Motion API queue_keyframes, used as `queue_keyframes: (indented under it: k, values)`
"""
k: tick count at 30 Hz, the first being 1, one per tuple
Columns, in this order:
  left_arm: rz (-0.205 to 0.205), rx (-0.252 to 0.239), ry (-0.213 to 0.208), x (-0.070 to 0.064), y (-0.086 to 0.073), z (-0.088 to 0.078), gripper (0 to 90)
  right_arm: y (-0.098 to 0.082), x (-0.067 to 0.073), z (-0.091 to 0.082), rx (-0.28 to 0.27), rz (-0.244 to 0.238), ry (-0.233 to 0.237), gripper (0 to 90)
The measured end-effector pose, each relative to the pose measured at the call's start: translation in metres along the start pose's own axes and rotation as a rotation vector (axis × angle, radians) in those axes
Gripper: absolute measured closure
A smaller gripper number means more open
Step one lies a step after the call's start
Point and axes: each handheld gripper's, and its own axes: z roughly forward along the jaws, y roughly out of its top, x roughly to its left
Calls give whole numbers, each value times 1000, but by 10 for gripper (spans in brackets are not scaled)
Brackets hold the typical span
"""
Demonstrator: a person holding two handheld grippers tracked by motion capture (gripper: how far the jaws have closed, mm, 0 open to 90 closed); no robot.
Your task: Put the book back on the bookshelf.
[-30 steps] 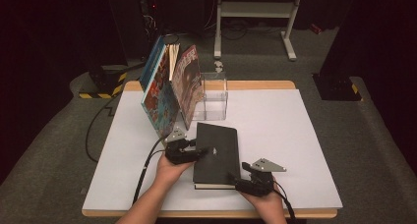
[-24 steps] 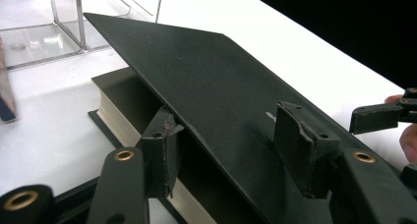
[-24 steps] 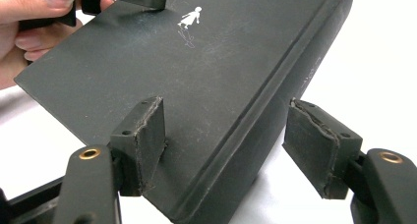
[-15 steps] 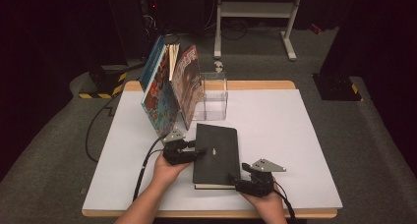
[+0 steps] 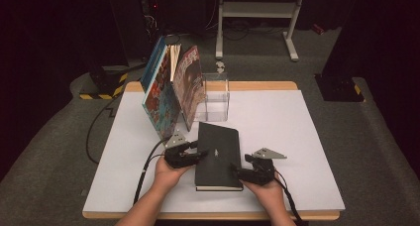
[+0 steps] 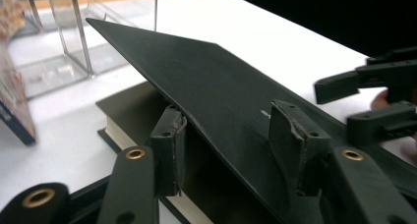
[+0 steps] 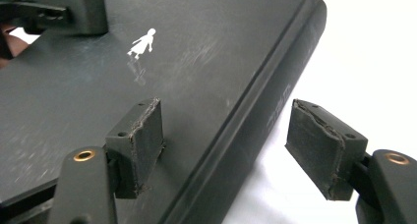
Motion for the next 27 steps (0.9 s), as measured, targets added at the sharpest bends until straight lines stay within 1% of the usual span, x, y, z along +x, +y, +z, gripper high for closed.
queue_keyframes:
  k: [1,2,6,7,9,10,13,16,18,19,22,27]
  values:
    - [13,-8,-9,-2,1,-1,538,2,-1,2,-3,9,7,291]
    - [20,-12,-9,-3,1,-2,544,3,-1,3,-7,7,11,290]
    - [22,-19,-8,-5,1,-2,545,3,-1,4,-12,10,16,290]
    - [35,-19,-7,-6,1,-3,544,3,-1,4,-13,9,15,290]
    - [38,-20,-7,-7,1,-3,544,3,-1,4,-15,10,16,290]
    - [61,-23,-5,-9,2,-4,544,2,-1,3,-18,12,19,291]
    - [99,-30,-5,-13,3,-6,544,1,1,2,-29,8,22,292]
    - [111,-40,-6,-16,2,-7,544,1,0,1,-29,13,33,289]
    - [125,-42,-7,-16,2,-8,543,1,-1,2,-28,15,45,284]
    - [136,-40,-11,-16,2,-8,543,2,-1,3,-25,23,51,283]
    - [146,-46,-11,-17,2,-9,543,4,-2,4,-25,29,60,279]
    - [179,-62,-19,-21,1,-12,543,10,-5,9,-21,34,85,247]
